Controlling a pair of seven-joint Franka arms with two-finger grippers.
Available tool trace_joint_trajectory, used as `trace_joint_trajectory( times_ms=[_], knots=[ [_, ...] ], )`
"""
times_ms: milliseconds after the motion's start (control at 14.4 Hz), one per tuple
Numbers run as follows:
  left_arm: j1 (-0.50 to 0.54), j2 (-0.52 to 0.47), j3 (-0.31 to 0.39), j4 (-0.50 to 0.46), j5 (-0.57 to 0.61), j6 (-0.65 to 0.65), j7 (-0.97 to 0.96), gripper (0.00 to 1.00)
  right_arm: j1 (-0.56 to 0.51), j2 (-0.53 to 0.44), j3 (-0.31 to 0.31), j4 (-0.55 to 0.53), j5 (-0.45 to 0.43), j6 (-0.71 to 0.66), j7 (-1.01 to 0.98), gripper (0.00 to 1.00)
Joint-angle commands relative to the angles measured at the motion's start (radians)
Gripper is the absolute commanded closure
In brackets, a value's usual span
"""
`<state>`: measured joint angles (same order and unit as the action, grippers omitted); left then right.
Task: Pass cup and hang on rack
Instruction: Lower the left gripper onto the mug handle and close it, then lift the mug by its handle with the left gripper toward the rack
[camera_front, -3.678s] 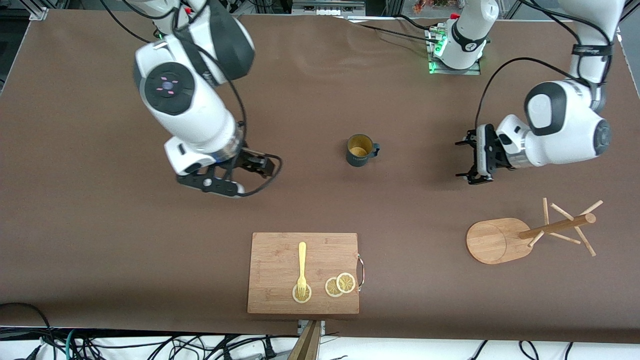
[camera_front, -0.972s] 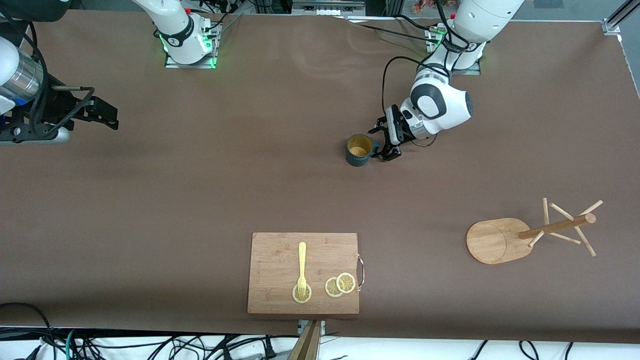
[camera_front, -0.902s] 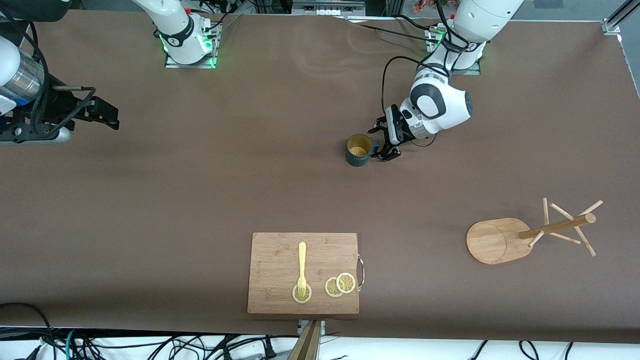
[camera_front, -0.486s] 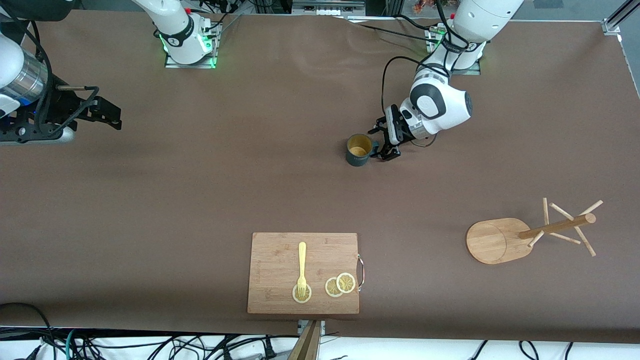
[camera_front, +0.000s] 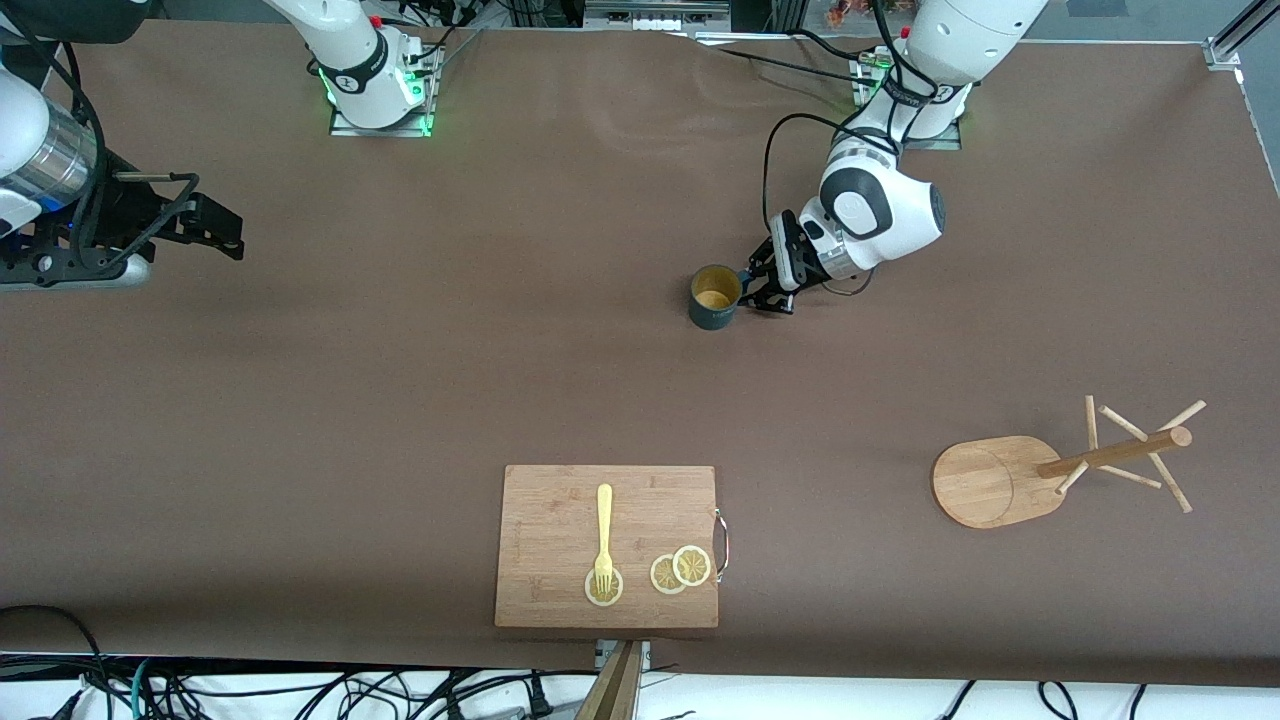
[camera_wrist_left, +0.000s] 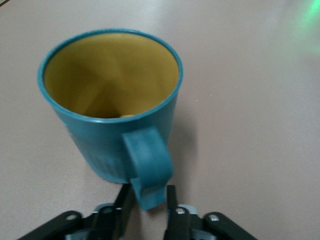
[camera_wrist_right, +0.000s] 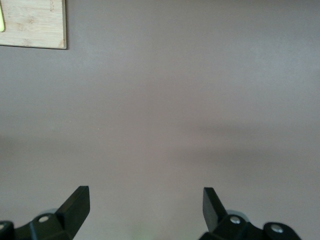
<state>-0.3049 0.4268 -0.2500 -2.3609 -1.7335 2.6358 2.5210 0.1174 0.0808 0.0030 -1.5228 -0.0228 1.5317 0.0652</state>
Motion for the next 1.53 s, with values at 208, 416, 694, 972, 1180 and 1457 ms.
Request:
trace_joint_trajectory(
  times_ms=[208, 416, 694, 972, 1180, 1457],
  knots=[
    [-0.002, -0.019, 0.000, 0.002, -0.032, 0.012, 0.025, 0.85, -0.010, 0.002, 0.009, 0.009, -0.006, 0.004, -0.013, 0.00],
    [0.009, -0.026, 0.000, 0.000, -0.031, 0.007, 0.015, 0.95, -0.010, 0.002, 0.009, 0.009, -0.006, 0.005, -0.013, 0.00],
    [0.061, -0.082, 0.000, -0.001, -0.026, -0.011, -0.069, 1.00, -0.010, 0.002, 0.009, 0.009, -0.006, 0.005, -0.013, 0.00],
    [0.128, -0.146, 0.000, -0.015, -0.018, -0.069, -0.250, 1.00, -0.010, 0.002, 0.009, 0.009, -0.006, 0.005, -0.013, 0.01],
    [0.219, -0.195, 0.001, -0.024, 0.151, -0.175, -0.488, 1.00, -0.010, 0.002, 0.009, 0.009, -0.006, 0.005, -0.013, 0.00],
    [0.335, -0.282, 0.003, -0.021, 0.344, -0.298, -0.836, 1.00, -0.010, 0.002, 0.009, 0.009, -0.005, 0.005, -0.013, 0.00]
  ],
)
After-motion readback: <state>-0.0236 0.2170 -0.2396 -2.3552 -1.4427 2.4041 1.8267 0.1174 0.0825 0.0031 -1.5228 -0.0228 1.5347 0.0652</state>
